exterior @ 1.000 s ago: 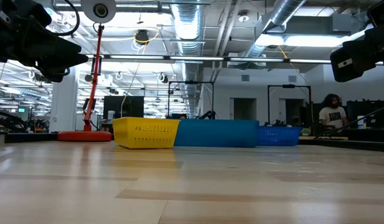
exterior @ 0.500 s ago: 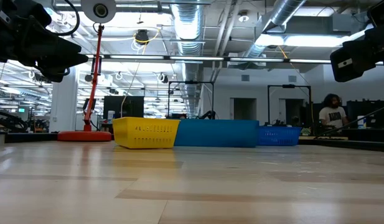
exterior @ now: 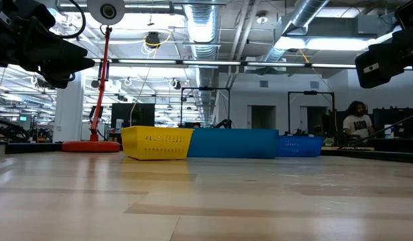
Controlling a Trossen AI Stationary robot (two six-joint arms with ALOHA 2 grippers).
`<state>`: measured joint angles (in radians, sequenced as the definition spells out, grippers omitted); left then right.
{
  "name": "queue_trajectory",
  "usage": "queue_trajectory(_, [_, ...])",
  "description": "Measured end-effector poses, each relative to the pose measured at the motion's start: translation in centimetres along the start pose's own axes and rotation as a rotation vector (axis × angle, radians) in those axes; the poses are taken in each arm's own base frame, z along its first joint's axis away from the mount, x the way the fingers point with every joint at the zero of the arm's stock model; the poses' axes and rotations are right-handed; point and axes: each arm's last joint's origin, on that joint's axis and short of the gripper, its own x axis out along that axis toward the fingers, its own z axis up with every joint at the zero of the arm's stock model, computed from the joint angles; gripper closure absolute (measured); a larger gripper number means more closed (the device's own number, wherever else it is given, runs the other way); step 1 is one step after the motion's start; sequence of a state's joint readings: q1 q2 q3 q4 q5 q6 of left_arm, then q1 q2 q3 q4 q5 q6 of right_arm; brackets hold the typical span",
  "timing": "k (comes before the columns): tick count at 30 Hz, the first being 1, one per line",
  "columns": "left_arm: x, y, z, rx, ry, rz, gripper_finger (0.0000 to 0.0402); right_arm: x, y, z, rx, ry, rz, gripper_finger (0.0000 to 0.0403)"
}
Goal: Pick and place items into bin
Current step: Return to Home Position
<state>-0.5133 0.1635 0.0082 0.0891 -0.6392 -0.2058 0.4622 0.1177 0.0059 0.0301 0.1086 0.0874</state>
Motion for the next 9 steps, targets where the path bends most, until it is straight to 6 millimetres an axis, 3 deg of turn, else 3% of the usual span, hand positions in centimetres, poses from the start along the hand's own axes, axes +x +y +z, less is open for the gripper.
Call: queue_trajectory(9, [0.0,0.0,0.0,0.0,0.0,0.0,0.0253,0.0,0.0,0.0,0.0,0.0,0.0,0.027])
